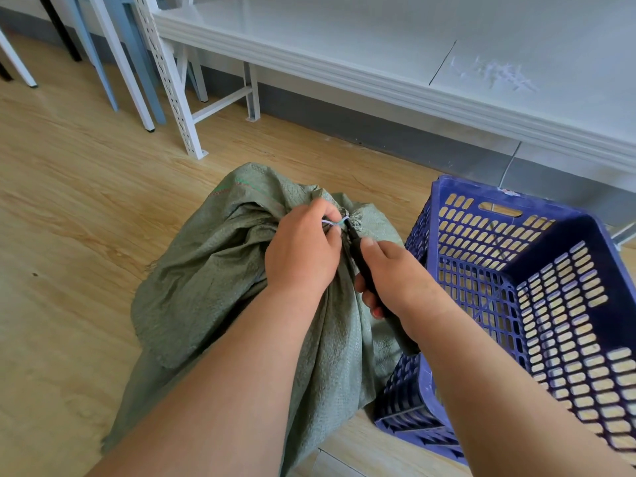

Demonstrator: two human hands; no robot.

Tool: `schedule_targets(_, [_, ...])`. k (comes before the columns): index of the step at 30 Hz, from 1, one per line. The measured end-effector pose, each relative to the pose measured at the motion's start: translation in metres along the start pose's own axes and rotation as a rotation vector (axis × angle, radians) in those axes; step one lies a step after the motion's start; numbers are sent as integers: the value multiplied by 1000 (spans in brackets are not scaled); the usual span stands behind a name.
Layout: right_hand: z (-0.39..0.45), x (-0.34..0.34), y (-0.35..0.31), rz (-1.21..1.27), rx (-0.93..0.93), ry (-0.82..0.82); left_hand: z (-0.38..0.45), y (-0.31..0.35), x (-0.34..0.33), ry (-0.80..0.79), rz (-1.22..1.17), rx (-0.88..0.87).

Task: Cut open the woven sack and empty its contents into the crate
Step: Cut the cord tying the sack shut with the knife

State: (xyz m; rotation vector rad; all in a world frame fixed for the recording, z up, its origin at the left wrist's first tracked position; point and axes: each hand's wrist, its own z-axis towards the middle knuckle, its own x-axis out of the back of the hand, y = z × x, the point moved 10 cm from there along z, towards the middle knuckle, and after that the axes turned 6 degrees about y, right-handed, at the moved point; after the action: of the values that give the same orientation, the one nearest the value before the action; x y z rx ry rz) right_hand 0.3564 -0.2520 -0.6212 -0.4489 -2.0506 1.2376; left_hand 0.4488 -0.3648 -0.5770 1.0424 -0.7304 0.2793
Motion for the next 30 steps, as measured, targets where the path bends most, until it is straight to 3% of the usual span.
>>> schedule_targets(10, [0,2,3,-167,99,56,0,1,-1,33,52,-11])
schedule_targets(30, [1,13,-16,-230,54,-24,3,11,-1,36,-11,-70])
